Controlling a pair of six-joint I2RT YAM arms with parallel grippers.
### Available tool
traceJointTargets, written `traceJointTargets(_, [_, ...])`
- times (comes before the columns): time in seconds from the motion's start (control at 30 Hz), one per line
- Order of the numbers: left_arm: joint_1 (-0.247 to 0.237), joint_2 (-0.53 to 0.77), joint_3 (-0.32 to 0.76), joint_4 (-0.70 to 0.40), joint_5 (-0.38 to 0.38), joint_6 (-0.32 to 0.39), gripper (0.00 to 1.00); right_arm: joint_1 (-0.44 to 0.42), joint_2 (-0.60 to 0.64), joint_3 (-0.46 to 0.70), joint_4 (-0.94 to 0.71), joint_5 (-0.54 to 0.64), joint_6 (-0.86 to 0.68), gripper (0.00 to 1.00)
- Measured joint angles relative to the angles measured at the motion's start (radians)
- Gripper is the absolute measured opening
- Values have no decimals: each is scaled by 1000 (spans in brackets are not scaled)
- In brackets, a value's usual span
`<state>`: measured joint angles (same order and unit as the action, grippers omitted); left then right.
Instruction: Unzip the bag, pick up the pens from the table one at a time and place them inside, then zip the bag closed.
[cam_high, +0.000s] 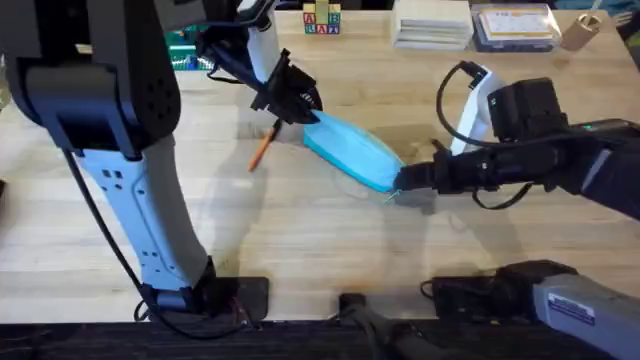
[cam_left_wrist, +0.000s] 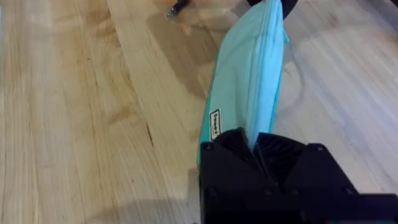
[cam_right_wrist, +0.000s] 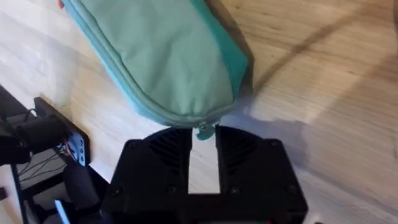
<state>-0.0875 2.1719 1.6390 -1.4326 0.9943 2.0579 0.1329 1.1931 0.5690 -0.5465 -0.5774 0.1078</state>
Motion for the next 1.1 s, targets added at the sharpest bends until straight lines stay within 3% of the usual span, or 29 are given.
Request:
traceJointTargets(0.43, [0, 0, 0, 0, 0, 0, 42, 0, 0, -1, 0, 0, 0, 170])
traceJointTargets(0.57, [0, 0, 0, 0, 0, 0, 42, 0, 0, -2, -3, 1, 0, 38])
traceJointTargets(1.1, [0, 0, 0, 0, 0, -1, 42, 0, 0, -2, -8, 0, 0, 32])
